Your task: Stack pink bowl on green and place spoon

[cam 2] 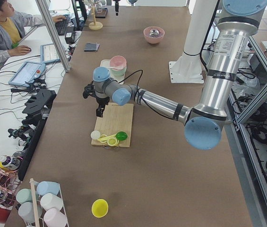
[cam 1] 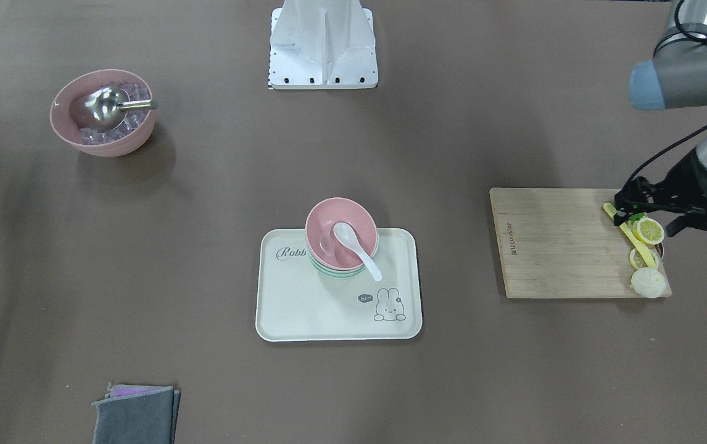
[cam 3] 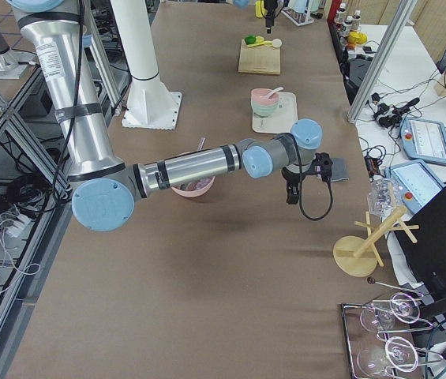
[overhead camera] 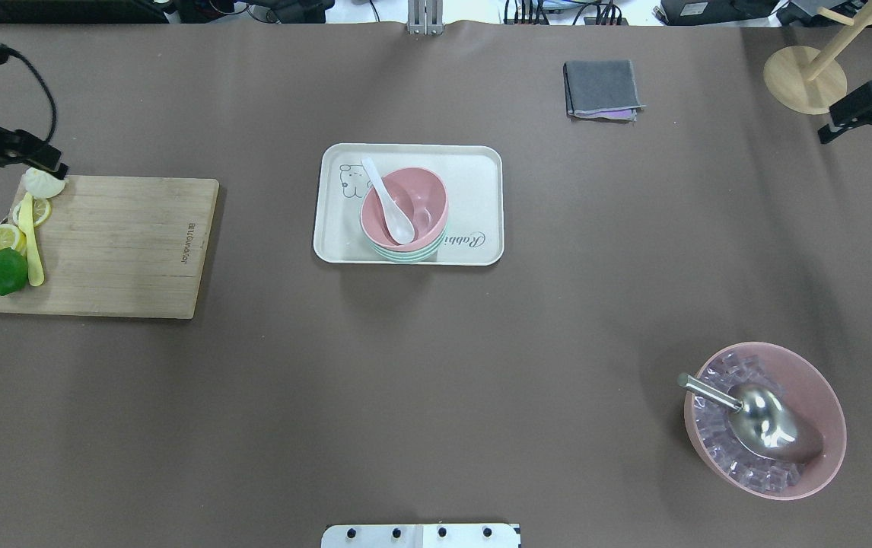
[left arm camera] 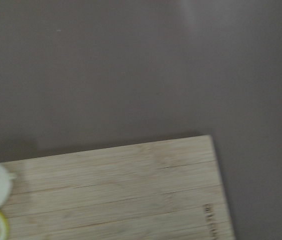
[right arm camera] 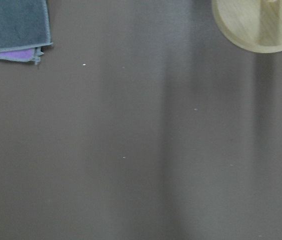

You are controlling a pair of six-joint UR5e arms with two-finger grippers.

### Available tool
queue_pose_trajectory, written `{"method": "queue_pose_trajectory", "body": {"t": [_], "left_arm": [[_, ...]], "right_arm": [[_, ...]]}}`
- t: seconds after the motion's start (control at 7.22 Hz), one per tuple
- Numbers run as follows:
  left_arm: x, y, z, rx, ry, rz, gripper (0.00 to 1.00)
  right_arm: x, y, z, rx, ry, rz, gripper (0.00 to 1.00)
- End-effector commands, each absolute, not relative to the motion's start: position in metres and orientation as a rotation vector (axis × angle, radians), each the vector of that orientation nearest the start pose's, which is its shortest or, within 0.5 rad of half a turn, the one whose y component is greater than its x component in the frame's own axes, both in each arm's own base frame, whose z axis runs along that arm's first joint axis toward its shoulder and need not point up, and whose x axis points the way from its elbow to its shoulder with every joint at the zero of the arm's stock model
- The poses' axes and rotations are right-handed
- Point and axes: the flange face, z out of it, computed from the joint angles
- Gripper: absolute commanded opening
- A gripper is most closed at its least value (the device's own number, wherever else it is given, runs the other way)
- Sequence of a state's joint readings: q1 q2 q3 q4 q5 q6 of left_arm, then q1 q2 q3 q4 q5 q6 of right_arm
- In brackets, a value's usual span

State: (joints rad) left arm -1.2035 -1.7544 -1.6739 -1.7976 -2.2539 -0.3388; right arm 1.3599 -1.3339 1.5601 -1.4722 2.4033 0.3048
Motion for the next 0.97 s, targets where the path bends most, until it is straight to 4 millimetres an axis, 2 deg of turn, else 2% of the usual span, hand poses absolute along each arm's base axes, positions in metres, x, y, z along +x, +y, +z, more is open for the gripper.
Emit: {"method": "queue_pose_trajectory", "body": {"t": [0.0, 0.14, 0.28, 0.42, 0.83], "left_arm": [[0.059, -0.564, 0.534, 0.177, 0.773, 0.255, 0.98], [0.038, -0.559, 0.555, 0.152, 0.79, 0.23, 0.98], [0.035, -0.535, 0.586, 0.107, 0.787, 0.212, 0.98], [0.033, -0.533, 0.592, 0.102, 0.782, 0.211, 0.98], [0.032, -0.534, 0.586, 0.109, 0.782, 0.203, 0.98]], "right_arm": [[-0.026, -0.596, 0.563, 0.089, -0.818, -0.091, 1.0], [-0.025, -0.594, 0.569, 0.082, -0.804, -0.087, 1.0], [-0.024, -0.589, 0.577, 0.072, -0.801, -0.084, 1.0], [-0.023, -0.583, 0.586, 0.064, -0.8, -0.081, 1.0], [-0.023, -0.581, 0.588, 0.062, -0.8, -0.08, 1.0]]}}
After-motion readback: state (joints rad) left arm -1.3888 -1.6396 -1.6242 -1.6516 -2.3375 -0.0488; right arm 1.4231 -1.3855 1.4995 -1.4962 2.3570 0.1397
